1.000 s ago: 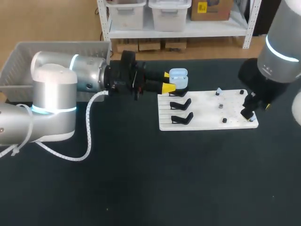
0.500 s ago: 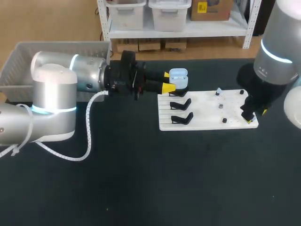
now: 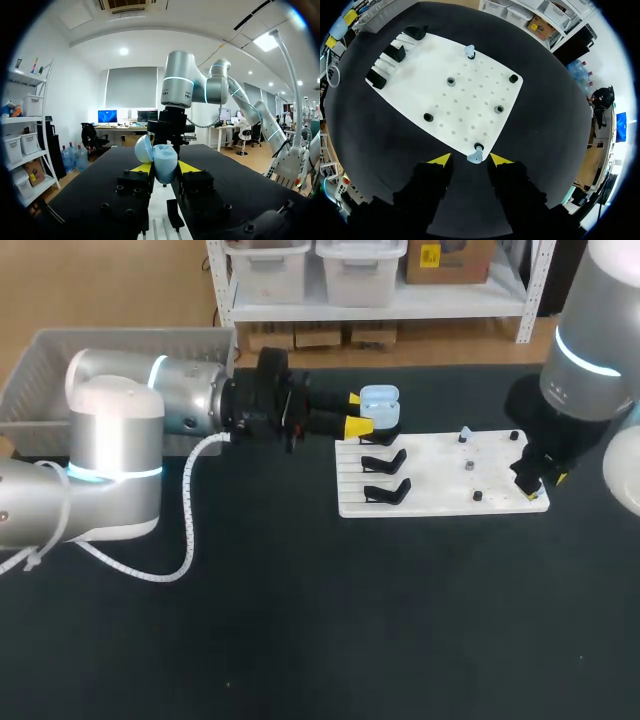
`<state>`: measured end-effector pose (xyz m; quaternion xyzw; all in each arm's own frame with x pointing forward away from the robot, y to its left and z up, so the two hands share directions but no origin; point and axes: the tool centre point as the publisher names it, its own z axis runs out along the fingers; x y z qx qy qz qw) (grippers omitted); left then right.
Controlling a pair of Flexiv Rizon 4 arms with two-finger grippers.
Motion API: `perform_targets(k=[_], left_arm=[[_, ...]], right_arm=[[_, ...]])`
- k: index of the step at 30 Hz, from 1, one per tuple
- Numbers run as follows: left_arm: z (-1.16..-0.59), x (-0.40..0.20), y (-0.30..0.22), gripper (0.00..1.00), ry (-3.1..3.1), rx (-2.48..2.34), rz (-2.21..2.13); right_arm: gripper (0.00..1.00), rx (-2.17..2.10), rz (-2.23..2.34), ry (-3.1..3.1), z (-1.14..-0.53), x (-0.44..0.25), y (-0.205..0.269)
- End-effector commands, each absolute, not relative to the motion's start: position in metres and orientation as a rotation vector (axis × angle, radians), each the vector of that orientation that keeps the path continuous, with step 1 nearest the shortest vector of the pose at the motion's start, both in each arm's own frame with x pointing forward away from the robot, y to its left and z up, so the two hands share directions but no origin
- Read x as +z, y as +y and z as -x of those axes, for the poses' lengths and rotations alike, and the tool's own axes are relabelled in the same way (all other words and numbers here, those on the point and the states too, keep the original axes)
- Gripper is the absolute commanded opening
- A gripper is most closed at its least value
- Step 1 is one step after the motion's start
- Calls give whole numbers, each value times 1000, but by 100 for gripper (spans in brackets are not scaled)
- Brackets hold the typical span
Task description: Pick up each earbud case from the left stands, insert the matching earbuds, close the lid, and place the case in the box.
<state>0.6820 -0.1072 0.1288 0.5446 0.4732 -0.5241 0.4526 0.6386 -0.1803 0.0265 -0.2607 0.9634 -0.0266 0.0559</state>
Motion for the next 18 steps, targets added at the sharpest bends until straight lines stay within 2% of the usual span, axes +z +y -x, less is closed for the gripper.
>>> perform_targets(k=[1,18], left_arm=[[-680,128,-107,0,1168,-1289,-1340],[-680,128,-107,0,1168,-1289,-1340]], right_arm=[[44,-86,787,2923,-640,23,-180],[39,-98,763,2932,-642,16,-183]])
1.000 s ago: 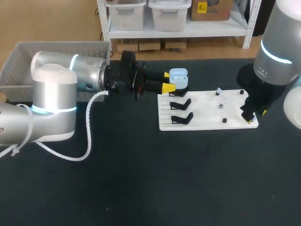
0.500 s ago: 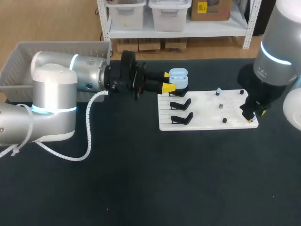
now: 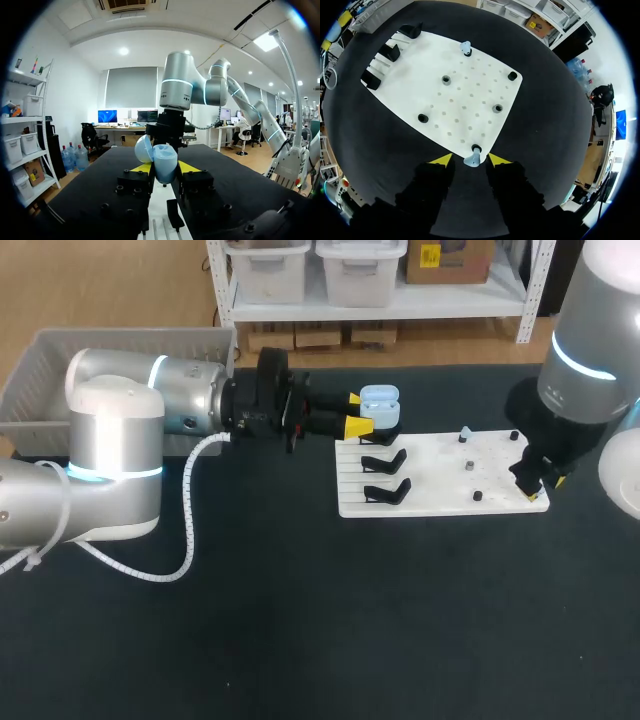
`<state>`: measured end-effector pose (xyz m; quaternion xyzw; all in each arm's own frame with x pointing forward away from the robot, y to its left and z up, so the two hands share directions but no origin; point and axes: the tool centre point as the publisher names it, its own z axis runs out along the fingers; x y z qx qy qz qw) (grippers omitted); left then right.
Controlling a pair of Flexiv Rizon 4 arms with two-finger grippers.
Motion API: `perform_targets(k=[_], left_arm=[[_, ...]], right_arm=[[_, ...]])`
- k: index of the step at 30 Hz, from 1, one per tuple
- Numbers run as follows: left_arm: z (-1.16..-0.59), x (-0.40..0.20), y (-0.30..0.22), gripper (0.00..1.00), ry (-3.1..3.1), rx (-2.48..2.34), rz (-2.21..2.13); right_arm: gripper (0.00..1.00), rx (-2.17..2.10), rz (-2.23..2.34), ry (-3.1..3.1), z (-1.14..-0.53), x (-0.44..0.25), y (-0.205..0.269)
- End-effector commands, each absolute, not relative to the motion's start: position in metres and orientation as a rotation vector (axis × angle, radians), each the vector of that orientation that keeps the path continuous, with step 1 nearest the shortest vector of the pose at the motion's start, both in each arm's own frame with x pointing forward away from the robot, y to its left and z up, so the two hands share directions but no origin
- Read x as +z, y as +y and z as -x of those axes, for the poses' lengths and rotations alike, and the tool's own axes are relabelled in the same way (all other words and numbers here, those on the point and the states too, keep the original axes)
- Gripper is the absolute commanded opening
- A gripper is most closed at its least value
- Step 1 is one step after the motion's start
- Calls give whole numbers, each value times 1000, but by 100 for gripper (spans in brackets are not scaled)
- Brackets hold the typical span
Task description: Pick up each earbud case from the left stands, insert the matching earbuds, close the lid, and place the case in the box.
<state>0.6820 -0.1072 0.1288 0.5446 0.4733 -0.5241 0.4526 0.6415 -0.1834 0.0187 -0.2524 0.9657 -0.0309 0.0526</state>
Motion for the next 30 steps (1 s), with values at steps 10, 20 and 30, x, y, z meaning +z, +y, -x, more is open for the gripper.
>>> perform_targets(k=[10,20,30], left_arm=[[-680,128,-107,0,1168,-1289,-1340],[-680,128,-107,0,1168,-1289,-1340],[-680,128,-107,0,1168,-1289,-1340]], right_arm=[[35,-101,756,2930,-645,14,-183],[29,-116,749,2931,-646,12,-185],[23,-124,753,2929,-646,12,-185]])
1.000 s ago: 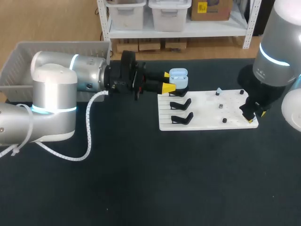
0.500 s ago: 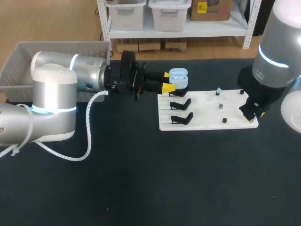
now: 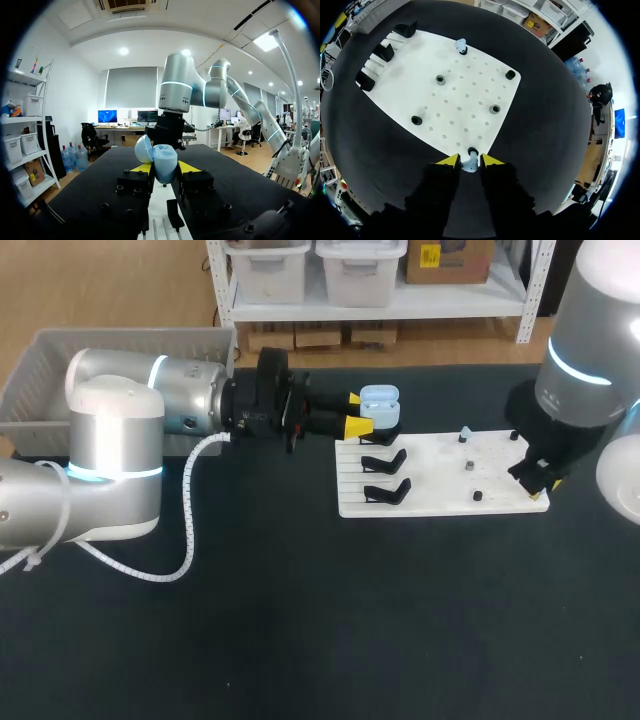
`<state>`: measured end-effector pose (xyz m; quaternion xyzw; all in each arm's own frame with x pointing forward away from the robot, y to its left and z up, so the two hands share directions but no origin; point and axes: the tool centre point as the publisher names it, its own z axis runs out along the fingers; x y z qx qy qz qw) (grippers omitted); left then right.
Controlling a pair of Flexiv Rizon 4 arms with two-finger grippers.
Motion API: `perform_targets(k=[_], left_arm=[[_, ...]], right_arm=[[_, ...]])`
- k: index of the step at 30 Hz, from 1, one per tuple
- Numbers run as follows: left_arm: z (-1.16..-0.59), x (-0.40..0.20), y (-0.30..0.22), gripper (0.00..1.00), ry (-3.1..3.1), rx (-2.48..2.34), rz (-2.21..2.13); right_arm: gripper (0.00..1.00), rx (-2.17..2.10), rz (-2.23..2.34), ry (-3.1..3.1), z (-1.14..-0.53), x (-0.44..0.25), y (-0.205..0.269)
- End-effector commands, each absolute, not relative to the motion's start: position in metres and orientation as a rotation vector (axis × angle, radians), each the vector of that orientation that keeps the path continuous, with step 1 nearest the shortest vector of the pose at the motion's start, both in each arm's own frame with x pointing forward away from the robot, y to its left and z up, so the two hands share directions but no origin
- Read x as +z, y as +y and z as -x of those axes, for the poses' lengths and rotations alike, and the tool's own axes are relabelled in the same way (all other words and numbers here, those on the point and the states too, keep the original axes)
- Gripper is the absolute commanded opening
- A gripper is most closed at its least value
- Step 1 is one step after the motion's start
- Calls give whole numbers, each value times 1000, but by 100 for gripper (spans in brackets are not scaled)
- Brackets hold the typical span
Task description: Pick up each earbud case from the left stands, insert the matching earbuds, close the lid, and place the case in the box.
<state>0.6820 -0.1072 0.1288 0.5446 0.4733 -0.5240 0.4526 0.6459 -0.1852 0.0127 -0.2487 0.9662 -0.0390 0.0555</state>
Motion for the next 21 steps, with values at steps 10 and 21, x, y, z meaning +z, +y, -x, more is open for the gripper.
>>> perform_targets(k=[10,21], left_arm=[[-680,128,-107,0,1168,-1289,-1340],[-680,128,-107,0,1168,-1289,-1340]], right_arm=[[0,-136,756,2918,-641,22,-180],[0,-166,784,2886,-623,82,-152]])
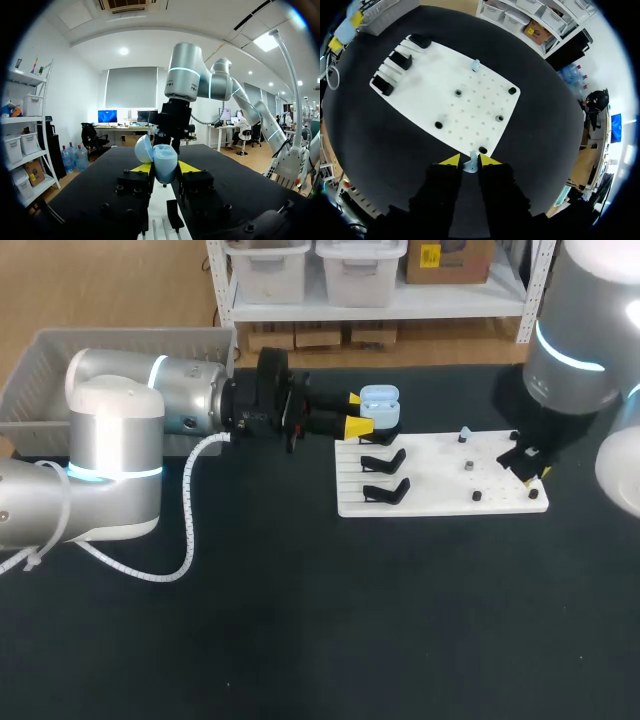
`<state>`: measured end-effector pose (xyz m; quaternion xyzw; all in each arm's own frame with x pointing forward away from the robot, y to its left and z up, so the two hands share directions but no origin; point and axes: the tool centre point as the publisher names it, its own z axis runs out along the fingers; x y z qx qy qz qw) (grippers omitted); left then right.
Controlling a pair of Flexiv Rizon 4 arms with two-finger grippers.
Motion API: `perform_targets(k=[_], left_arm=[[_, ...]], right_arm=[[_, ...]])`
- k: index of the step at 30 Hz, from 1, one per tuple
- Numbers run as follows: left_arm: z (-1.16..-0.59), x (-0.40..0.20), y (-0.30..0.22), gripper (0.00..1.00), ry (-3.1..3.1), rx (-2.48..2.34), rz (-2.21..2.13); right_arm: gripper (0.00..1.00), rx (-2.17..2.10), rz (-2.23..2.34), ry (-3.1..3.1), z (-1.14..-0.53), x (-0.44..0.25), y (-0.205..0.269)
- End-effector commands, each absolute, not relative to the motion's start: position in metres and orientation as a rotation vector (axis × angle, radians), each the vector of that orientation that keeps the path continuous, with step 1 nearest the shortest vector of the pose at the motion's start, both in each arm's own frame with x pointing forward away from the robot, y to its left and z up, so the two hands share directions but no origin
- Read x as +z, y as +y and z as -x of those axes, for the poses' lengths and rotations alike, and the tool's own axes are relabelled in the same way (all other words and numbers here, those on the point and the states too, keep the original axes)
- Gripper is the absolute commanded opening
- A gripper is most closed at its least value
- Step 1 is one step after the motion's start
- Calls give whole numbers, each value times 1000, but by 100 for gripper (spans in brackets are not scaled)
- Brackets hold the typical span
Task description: Pick up each earbud case from the left stands, insert the matching earbuds, close the lid, and place the case in the box.
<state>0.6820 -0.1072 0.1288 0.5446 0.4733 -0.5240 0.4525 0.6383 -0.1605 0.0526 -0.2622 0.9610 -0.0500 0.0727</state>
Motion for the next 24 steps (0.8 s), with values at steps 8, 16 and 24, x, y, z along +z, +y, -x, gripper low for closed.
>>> perform_targets(k=[8,16,24], left_arm=[[-680,128,-107,0,1168,-1289,-1340],[-680,128,-107,0,1168,-1289,-1340],[-680,128,-107,0,1168,-1289,-1340]], right_arm=[[0,-169,674,2972,-612,137,-115],[0,-28,304,3036,-614,175,-72],[0,25,171,3028,-616,181,-49]])
